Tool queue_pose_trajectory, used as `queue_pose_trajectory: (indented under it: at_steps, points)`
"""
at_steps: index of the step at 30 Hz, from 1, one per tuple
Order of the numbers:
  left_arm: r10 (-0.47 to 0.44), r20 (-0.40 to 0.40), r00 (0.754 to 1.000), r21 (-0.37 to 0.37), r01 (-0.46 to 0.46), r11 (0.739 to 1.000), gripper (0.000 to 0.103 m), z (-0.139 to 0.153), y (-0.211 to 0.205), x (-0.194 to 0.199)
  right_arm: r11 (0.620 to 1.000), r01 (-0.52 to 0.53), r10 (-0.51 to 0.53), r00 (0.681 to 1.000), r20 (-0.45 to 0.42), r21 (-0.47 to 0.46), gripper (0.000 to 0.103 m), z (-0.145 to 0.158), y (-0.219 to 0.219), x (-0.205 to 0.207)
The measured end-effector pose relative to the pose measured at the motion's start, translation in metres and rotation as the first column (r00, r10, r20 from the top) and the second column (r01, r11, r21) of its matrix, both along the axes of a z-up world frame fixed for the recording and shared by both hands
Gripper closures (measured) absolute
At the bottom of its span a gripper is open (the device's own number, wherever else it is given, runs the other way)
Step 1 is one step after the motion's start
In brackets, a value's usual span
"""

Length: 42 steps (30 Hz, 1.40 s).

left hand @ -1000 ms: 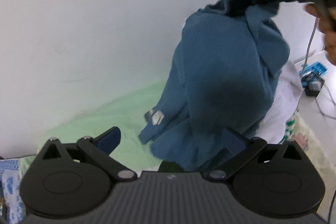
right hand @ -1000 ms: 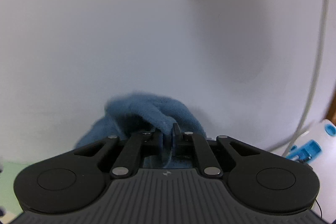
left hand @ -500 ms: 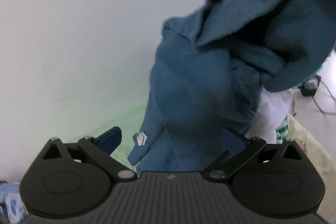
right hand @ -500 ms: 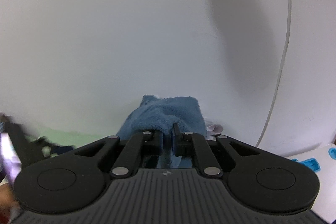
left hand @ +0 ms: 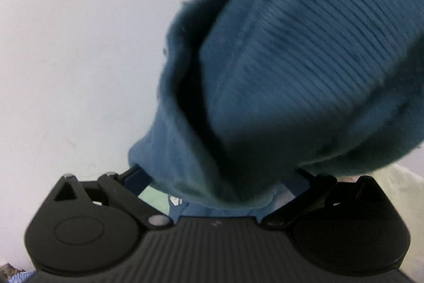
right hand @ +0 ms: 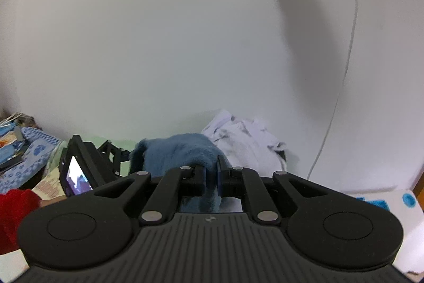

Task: Fold clothes
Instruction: 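Lift the blue sweater off the pile with both grippers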

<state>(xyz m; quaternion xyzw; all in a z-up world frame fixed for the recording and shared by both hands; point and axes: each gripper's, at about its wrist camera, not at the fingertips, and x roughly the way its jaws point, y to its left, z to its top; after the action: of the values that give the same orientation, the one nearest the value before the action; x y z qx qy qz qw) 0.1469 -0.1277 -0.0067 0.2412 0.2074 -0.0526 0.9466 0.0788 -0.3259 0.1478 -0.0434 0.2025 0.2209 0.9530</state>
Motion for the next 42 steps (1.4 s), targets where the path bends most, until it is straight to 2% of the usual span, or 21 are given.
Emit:
queue_pose_trajectory:
  at_steps: [1, 3, 4, 7, 9, 11, 15, 16, 19, 21, 25, 29, 32, 35, 38, 40, 42]
  points:
    - [0.005, 0.004, 1.0, 0.009, -0.005, 1.0, 0.004, -0.003, -0.001, -0.007, 1.0, -0.004, 0.004, 1.0, -0.006, 0.007, 0.096, -0.001, -0.001, -0.003]
    - [0.016, 0.013, 1.0, 0.013, -0.016, 1.0, 0.018, -0.007, -0.001, -0.022, 1.0, -0.009, 0.01, 1.0, -0.018, 0.018, 0.096, -0.007, 0.013, -0.008]
    - [0.019, 0.015, 1.0, 0.007, -0.019, 1.0, 0.026, -0.009, 0.001, -0.031, 1.0, -0.009, 0.01, 1.0, -0.022, 0.02, 0.096, -0.012, 0.028, -0.008]
    - [0.041, 0.015, 0.999, -0.014, -0.041, 0.999, 0.049, -0.013, 0.009, -0.055, 0.998, -0.013, 0.016, 0.999, -0.05, 0.058, 0.096, -0.021, 0.023, -0.016]
    - [0.077, 0.001, 0.997, -0.029, -0.077, 0.997, 0.057, -0.016, 0.017, -0.063, 0.997, -0.02, 0.025, 0.998, -0.065, 0.08, 0.096, -0.024, 0.019, -0.026]
    - [0.113, -0.014, 0.993, -0.043, -0.114, 0.993, 0.082, -0.019, 0.025, -0.071, 0.996, -0.041, 0.046, 0.997, -0.069, 0.083, 0.096, -0.028, 0.022, -0.038]
    - [0.135, -0.071, 0.988, -0.105, -0.142, 0.984, 0.082, -0.016, 0.037, -0.079, 0.995, -0.085, 0.087, 0.995, -0.039, 0.045, 0.096, -0.032, 0.036, -0.06]
    - [0.145, -0.064, 0.987, -0.113, -0.152, 0.982, 0.083, -0.014, 0.039, -0.084, 0.994, -0.099, 0.101, 0.994, -0.036, 0.047, 0.096, -0.03, 0.038, -0.062]
    - [0.181, -0.038, 0.983, -0.113, -0.184, 0.976, 0.093, -0.009, 0.043, -0.098, 0.99, -0.123, 0.125, 0.992, -0.03, 0.062, 0.096, -0.025, 0.043, -0.071]
    - [0.195, -0.027, 0.98, -0.149, -0.197, 0.969, 0.093, 0.001, 0.051, -0.109, 0.988, -0.139, 0.14, 0.99, -0.004, 0.068, 0.096, -0.018, 0.047, -0.08]
    - [0.215, 0.061, 0.975, -0.206, -0.198, 0.958, 0.094, 0.045, 0.079, -0.14, 0.986, -0.142, 0.137, 0.989, 0.06, 0.091, 0.096, 0.005, 0.053, -0.102]
    - [0.228, 0.165, 0.96, -0.262, -0.181, 0.948, 0.094, 0.101, 0.117, -0.174, 0.981, -0.139, 0.123, 0.985, 0.119, 0.136, 0.096, 0.037, 0.06, -0.131]
    - [0.225, 0.234, 0.946, -0.261, -0.162, 0.952, 0.094, 0.14, 0.145, -0.197, 0.976, -0.146, 0.122, 0.981, 0.148, 0.164, 0.096, 0.056, 0.071, -0.15]
    - [0.215, 0.264, 0.94, -0.239, -0.152, 0.959, 0.094, 0.17, 0.166, -0.218, 0.969, -0.156, 0.124, 0.978, 0.167, 0.19, 0.096, 0.072, 0.085, -0.168]
    - [0.2, 0.294, 0.935, -0.229, -0.135, 0.964, 0.094, 0.191, 0.165, -0.245, 0.96, -0.165, 0.129, 0.978, 0.164, 0.227, 0.096, 0.08, 0.095, -0.18]
    - [0.203, 0.337, 0.919, -0.221, -0.132, 0.966, 0.094, 0.22, 0.164, -0.277, 0.958, -0.165, 0.124, 0.976, 0.177, 0.235, 0.096, 0.083, 0.104, -0.188]
    - [0.182, 0.322, 0.929, -0.225, -0.111, 0.968, 0.093, 0.221, 0.17, -0.289, 0.958, -0.16, 0.121, 0.978, 0.17, 0.237, 0.096, 0.08, 0.114, -0.193]
